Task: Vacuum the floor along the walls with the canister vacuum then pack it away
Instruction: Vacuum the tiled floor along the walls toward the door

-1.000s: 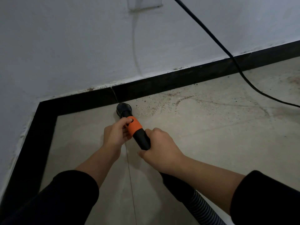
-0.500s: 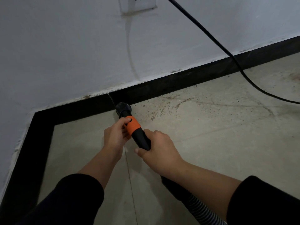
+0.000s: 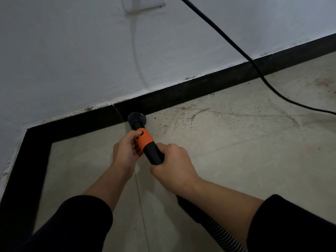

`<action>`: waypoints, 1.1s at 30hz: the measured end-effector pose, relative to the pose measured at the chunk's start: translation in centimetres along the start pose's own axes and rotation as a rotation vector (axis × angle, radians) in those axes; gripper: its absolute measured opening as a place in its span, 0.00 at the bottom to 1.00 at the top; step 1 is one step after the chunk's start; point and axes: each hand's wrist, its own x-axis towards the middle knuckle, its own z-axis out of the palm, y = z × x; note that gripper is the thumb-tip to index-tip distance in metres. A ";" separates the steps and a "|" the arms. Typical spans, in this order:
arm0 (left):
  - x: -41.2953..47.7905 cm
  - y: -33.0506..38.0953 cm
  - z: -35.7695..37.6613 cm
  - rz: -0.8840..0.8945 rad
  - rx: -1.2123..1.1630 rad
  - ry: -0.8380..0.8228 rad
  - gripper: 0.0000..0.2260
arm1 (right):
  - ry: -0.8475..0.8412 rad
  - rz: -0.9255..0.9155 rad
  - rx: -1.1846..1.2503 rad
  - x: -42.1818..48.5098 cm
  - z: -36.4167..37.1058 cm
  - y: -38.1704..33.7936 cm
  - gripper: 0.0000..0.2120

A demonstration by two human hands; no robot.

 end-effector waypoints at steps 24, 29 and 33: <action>-3.9 -1.2 -1.7 -0.085 0.070 -0.113 0.09 | -0.072 0.015 -0.031 -4.6 -1.6 0.1 0.06; -4.3 -1.6 -1.3 -0.098 0.080 -0.138 0.14 | -0.038 0.044 -0.008 -4.9 -2.2 0.4 0.06; -4.5 -1.8 -0.5 -0.106 0.078 -0.148 0.15 | -0.032 0.067 0.001 -5.1 -3.1 0.7 0.06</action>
